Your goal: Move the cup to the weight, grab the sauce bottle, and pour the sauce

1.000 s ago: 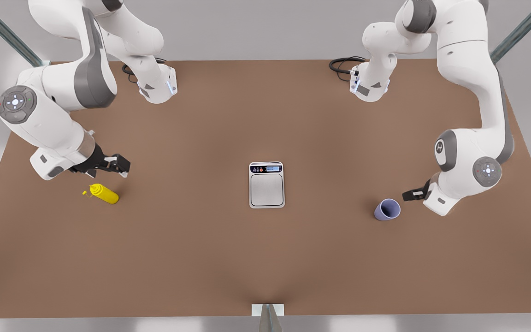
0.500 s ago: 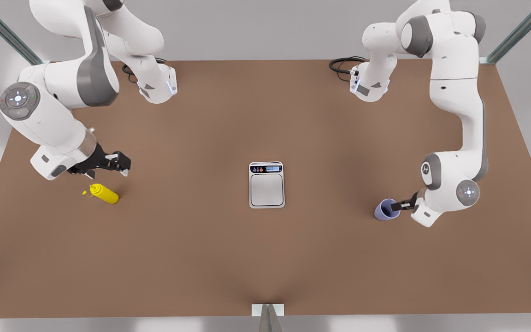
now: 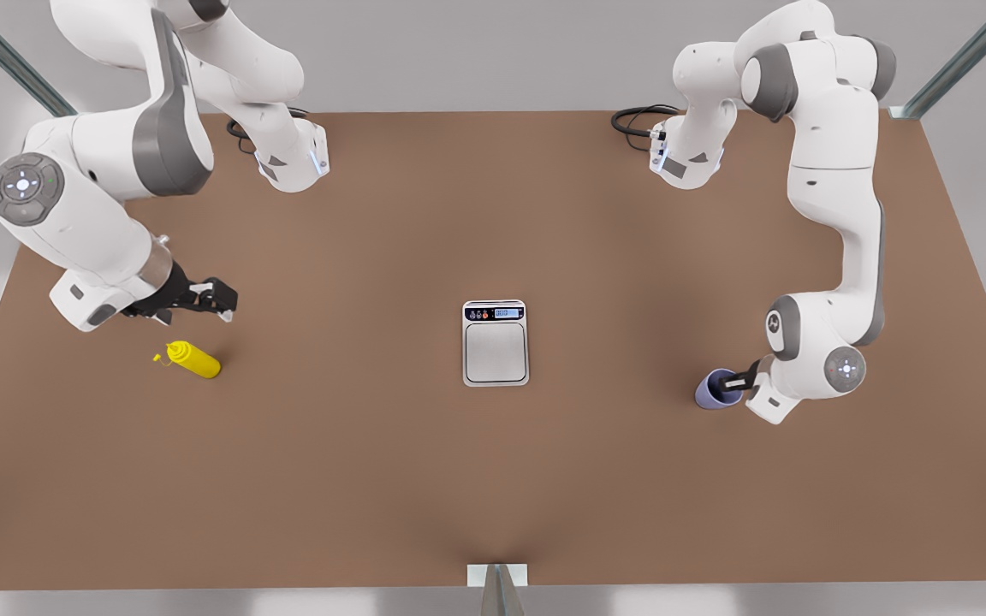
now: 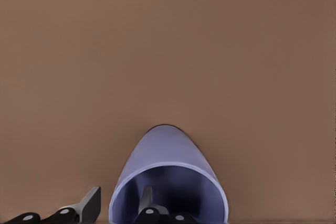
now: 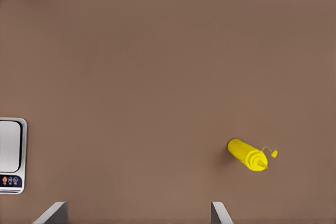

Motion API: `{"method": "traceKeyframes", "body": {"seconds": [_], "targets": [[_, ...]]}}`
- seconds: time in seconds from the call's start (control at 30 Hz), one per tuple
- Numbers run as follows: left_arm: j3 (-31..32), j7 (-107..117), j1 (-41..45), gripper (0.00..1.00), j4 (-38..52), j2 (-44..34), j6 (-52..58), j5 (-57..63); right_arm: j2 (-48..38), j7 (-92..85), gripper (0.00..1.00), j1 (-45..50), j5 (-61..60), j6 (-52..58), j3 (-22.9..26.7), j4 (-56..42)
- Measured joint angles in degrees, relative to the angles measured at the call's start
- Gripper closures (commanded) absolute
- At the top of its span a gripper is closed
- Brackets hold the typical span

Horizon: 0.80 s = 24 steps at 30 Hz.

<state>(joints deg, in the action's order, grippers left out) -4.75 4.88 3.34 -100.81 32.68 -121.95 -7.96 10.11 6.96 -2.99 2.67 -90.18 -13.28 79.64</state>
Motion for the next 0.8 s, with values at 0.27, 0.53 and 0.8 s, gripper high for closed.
{"method": "traceKeyframes", "body": {"seconds": [0.27, 0.53, 0.8], "targets": [[0.8, 0.7, 0.0, 0.79, -0.1, 0.5, 0.6, 0.2, 0.1, 0.4, 0.0, -2.4, -3.0, 0.1, 0.5, 0.2], [2.3, 10.3, 4.4, 0.78, 1.3, -2.3, 1.8, 3.4, 5.6, 11.6, 0.0, -18.5, -27.8, 4.9, 2.0, 0.1], [2.6, 29.5, 18.6, 0.74, 9.3, 0.1, 6.1, 3.4, 19.5, 15.2, 0.0, -37.3, -45.8, 12.2, 2.1, 0.6]]}}
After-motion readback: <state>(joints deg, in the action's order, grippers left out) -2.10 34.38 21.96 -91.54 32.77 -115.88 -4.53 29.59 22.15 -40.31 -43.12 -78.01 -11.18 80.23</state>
